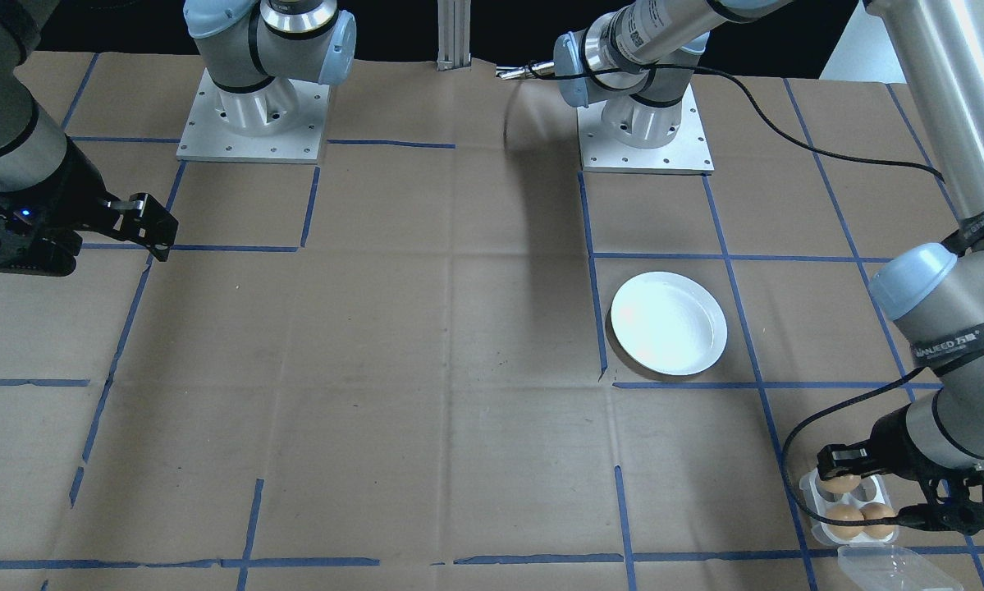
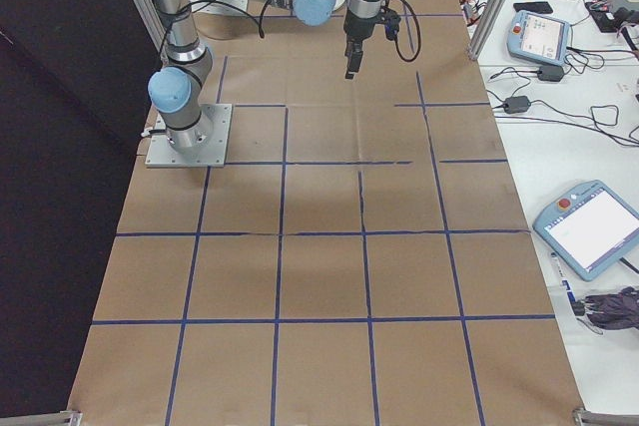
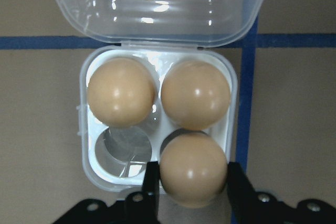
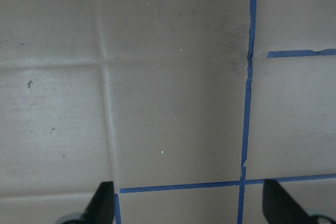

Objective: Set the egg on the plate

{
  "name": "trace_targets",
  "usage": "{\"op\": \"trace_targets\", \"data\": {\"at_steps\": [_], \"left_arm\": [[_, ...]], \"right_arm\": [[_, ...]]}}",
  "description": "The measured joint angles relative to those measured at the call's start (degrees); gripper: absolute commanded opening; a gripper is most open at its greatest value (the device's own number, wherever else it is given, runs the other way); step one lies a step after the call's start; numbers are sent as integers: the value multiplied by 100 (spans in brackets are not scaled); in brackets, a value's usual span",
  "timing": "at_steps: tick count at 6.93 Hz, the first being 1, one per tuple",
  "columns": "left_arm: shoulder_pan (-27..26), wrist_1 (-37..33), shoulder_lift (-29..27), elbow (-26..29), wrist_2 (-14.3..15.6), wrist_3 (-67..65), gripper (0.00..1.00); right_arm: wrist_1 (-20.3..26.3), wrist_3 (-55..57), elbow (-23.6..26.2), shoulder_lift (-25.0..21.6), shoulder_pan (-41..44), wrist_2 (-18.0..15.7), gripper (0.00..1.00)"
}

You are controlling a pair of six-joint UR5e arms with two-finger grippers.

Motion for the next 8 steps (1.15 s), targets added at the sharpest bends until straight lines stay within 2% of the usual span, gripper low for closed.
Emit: {"op": "trace_targets", "data": {"at_steps": [3,5,7,8], "left_arm": [[-39,-1116,999,-45,149,-115,5],[-409,-1834,1634,-143,109,-717,4],[-1070,-2103,2245,-712,66,-1471,2],[-1213,-2015,2581,-1317,57,-1604,3]], "right_arm": [[0,0,0,0,0,0,100],[0,0,0,0,0,0,100],[-2,0,0,0,0,0,100],[0,0,0,0,0,0,100]]}}
